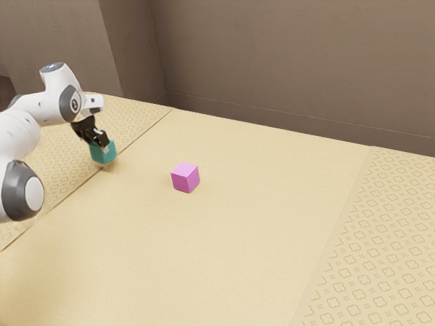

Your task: Pick up the blue block with one arm, and put the blue block on the pink block with one arm

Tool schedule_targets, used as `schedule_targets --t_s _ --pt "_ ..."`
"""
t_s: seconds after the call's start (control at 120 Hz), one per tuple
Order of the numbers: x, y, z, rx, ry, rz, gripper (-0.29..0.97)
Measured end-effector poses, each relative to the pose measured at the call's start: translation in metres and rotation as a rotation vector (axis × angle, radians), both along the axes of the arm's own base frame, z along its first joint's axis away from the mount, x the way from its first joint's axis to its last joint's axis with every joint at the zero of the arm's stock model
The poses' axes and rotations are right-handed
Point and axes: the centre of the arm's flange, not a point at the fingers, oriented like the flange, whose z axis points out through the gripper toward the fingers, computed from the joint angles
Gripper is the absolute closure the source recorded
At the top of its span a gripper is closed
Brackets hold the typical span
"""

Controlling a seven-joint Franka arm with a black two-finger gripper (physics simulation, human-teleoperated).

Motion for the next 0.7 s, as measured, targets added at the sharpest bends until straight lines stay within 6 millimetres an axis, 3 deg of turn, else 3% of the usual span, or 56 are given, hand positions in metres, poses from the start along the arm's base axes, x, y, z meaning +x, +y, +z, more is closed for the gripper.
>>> schedule_targets --t_s 0.083,0.142,0.258,0.317,0.433,0.517,0.7 --pt "-0.007 -0.008 0.035 -0.002 -0.010 0.003 0.30" --pt "-0.010 -0.024 0.064 -0.014 -0.022 -0.007 0.30" --pt "-0.007 -0.070 0.111 -0.024 -0.051 -0.050 0.30" --pt "-0.003 -0.096 0.125 -0.022 -0.058 -0.080 0.29" --pt "-0.010 -0.146 0.134 -0.029 -0.052 -0.122 0.30" --pt "-0.015 -0.183 0.125 -0.044 -0.064 -0.144 0.31" --pt "-0.032 -0.229 0.110 -0.070 -0.122 -0.126 0.32"
